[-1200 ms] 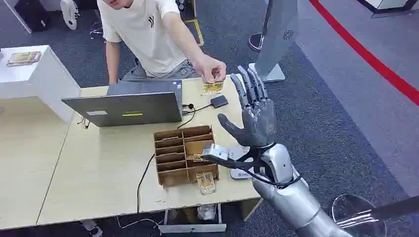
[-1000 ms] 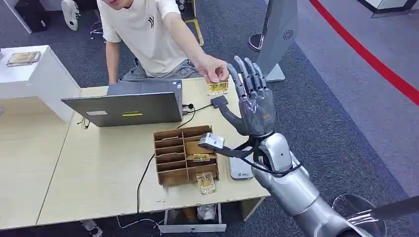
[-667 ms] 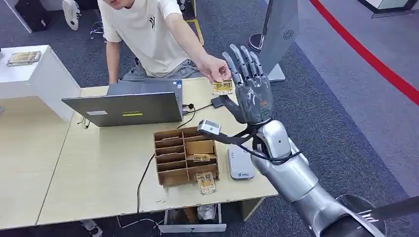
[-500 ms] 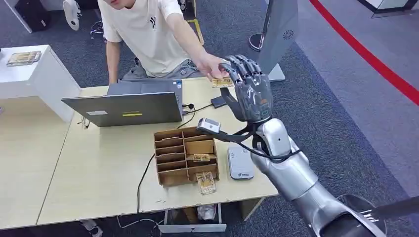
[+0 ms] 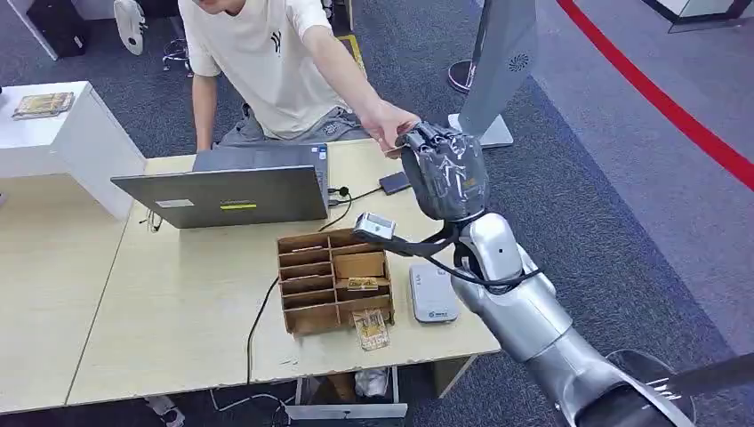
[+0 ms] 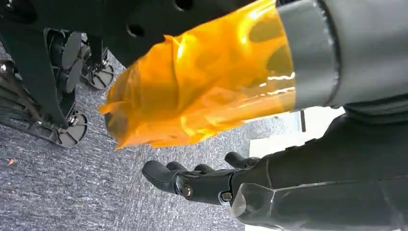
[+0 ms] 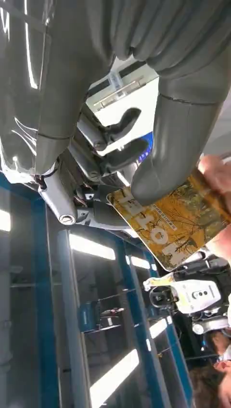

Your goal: Pass the card to the sensor for recognition and then transmit it.

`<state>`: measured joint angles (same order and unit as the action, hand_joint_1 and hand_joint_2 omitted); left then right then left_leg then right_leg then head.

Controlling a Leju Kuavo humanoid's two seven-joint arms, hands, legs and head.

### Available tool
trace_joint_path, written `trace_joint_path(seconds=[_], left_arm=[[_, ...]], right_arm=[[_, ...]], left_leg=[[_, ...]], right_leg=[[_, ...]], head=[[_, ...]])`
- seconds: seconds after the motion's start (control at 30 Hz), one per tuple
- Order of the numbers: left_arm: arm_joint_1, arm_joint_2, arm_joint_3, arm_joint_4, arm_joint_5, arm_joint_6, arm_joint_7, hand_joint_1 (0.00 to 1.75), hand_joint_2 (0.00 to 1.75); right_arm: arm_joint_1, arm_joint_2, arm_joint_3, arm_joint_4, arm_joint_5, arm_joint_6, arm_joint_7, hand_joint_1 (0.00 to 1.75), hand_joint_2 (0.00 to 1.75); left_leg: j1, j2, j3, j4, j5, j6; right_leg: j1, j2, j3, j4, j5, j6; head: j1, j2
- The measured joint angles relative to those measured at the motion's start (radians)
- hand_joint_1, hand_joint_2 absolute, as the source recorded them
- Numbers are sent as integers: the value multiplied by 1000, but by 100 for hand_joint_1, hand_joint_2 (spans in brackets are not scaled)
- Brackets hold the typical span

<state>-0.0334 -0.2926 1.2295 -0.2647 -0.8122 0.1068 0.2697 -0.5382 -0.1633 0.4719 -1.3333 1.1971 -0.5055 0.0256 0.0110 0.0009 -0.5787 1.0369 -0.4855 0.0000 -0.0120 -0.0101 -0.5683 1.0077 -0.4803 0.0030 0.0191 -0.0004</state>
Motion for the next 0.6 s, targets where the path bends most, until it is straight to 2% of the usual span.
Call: trace_joint_path(seconds=[0.3, 0.6], left_arm=[[2, -10, 0, -19, -14, -11, 10, 0, 0], [2, -14, 0, -32, -18, -15, 18, 0, 0]], right_arm=[[9, 10, -9, 4, -6, 37, -2, 175, 175], [26, 27, -36, 4, -76, 70, -12, 175, 175]], left_leg=[[0, 0, 0, 0, 0, 0], [0, 0, 0, 0, 0, 0]], right_leg=[[0, 0, 0, 0, 0, 0], [0, 0, 0, 0, 0, 0]], head=[[0, 0], [0, 0]])
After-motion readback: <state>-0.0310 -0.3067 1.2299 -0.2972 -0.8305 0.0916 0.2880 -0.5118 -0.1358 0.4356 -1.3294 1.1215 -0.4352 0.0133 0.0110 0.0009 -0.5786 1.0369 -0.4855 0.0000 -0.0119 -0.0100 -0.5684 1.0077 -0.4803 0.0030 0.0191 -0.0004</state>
